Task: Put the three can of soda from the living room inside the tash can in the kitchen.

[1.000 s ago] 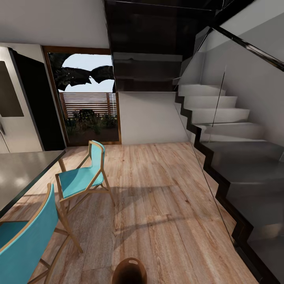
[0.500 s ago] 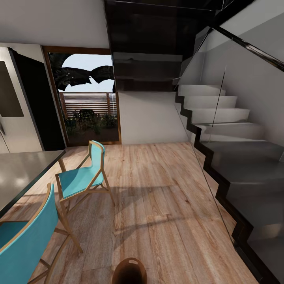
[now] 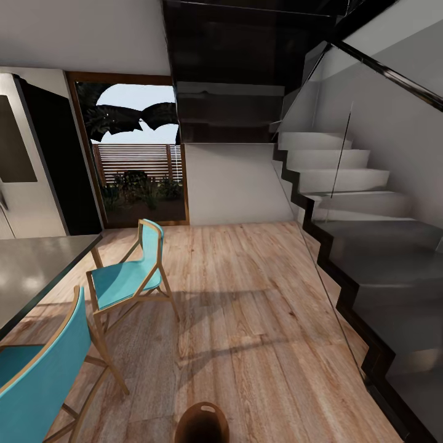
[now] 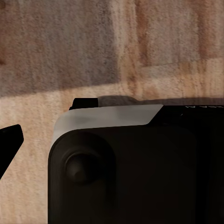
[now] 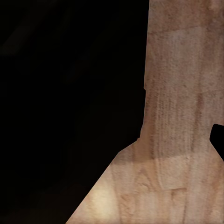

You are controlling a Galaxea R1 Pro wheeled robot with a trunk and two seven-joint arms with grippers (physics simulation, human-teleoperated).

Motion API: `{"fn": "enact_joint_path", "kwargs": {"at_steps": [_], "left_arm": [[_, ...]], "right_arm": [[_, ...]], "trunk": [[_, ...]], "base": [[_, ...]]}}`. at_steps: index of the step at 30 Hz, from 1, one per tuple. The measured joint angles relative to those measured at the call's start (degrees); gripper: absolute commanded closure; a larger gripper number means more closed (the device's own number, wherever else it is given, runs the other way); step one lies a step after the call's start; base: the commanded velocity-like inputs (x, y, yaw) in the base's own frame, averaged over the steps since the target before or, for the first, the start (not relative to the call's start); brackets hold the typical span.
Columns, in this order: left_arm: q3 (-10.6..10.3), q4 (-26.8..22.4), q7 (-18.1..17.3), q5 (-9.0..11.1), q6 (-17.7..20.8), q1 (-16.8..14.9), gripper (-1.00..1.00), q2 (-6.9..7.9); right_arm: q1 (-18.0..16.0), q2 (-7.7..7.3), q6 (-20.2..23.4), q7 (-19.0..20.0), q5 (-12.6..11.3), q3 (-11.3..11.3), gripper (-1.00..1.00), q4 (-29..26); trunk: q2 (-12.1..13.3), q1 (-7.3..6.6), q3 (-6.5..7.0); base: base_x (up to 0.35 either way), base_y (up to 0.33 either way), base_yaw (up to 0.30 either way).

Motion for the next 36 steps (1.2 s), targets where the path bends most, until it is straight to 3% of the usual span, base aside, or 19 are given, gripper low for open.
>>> {"fn": "enact_joint_path", "kwargs": {"at_steps": [36], "left_arm": [[0.00, 0.00, 0.00, 0.00, 0.00, 0.00, -1.00, 0.00]], "right_arm": [[0.00, 0.00, 0.00, 0.00, 0.00, 0.00, -1.00, 0.00]], "trunk": [[0.00, 0.00, 0.00]], "base": [[0.000, 0.000, 0.000]]}}
